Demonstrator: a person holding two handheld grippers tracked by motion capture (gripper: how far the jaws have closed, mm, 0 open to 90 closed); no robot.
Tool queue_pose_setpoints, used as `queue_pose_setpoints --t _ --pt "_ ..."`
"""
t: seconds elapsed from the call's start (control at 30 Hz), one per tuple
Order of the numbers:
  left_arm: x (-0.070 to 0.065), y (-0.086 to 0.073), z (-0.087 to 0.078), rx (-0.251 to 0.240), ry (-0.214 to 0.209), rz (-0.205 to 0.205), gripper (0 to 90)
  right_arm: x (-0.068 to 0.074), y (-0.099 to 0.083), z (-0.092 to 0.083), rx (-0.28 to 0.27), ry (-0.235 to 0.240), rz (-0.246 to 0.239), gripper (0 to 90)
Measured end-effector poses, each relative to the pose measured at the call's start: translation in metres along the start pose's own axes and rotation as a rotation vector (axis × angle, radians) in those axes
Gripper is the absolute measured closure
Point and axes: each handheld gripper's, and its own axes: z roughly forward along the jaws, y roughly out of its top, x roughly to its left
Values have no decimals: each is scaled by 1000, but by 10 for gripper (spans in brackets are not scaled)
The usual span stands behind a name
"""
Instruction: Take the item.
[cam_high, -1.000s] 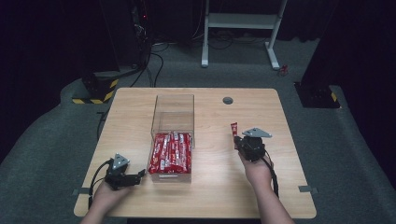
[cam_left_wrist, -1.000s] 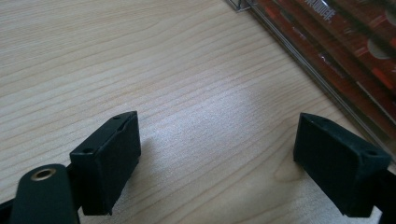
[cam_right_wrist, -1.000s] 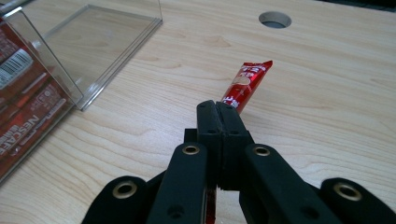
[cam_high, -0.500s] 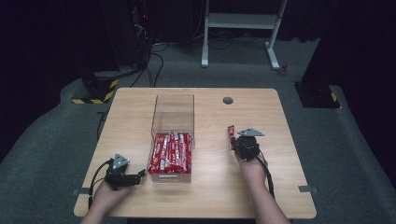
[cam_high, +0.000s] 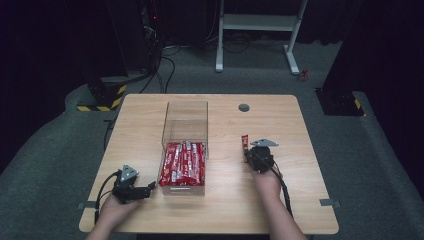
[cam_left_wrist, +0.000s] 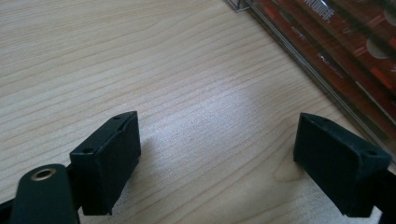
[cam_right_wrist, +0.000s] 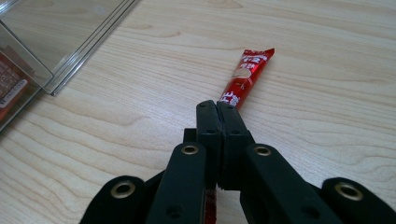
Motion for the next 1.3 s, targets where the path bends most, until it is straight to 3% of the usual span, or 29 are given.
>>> queue_pose_setpoints --t 0.37,0.5,0.77,0.93,1.3 --pt "0 0 0 0 0 0 151 -1 -7 8 30 3 9 866" --pt "0 0 0 -1 -3 -5 151 -1 -7 7 29 22 12 775" --pt "0 0 0 -1 -3 -5 151 2 -1 -1 -5 20 10 677" --pt "0 0 0 -2 -2 -4 151 6 2 -7 -25 32 8 549" --pt "0 0 1 -3 -3 0 151 8 1 -23 -60 56 -1 449"
